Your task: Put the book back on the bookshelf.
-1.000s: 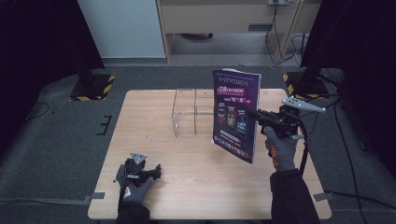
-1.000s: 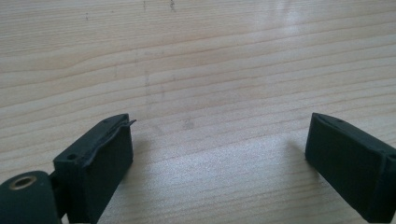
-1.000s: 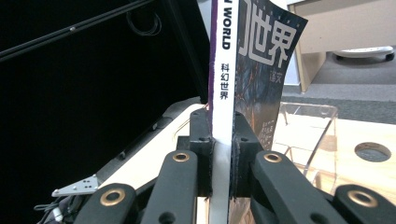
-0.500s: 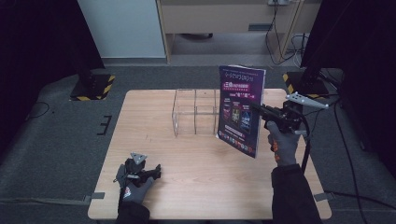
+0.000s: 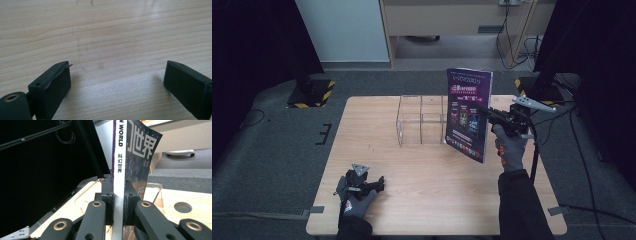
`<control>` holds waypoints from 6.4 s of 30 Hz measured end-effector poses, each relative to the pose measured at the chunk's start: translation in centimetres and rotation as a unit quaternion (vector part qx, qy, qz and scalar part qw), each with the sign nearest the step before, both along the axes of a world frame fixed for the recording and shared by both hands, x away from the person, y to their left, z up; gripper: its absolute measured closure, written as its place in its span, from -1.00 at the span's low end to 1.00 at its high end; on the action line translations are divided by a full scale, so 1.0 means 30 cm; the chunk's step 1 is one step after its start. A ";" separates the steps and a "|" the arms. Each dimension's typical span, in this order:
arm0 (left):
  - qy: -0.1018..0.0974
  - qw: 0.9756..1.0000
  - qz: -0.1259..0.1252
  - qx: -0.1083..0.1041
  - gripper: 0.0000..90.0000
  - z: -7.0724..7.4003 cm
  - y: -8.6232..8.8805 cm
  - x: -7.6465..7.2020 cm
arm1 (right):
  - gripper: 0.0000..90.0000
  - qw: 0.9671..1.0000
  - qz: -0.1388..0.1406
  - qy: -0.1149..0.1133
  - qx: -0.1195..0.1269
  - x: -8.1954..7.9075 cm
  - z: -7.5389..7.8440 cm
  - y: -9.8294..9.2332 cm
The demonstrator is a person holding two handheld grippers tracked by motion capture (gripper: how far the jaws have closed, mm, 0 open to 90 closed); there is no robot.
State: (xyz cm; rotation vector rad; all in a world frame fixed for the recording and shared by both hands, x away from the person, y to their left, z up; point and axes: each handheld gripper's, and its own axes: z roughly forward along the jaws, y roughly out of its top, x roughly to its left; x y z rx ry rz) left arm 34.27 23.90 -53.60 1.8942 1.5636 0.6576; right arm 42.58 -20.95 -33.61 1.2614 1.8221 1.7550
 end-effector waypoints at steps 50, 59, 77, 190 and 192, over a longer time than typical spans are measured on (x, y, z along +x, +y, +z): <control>0.000 1.000 0.000 0.001 -0.87 0.000 -0.001 0.001 | 0.84 0.997 -0.065 -0.014 -0.036 0.146 -0.126 0.118; 0.000 1.000 0.000 0.001 -0.87 0.000 -0.001 0.001 | 0.84 0.997 -0.068 -0.014 -0.042 0.156 -0.137 0.126; -0.001 1.000 0.000 0.002 -0.88 -0.001 -0.002 0.001 | 0.84 0.997 -0.067 -0.004 -0.046 0.131 -0.158 0.130; 0.009 1.000 -0.003 0.000 -1.00 -0.003 -0.007 -0.002 | 0.84 0.991 -0.091 -0.012 -0.093 0.141 -0.187 0.160; 0.009 1.000 -0.003 0.000 -1.00 -0.003 -0.007 -0.002 | 0.84 0.991 -0.093 -0.009 -0.091 0.144 -0.195 0.158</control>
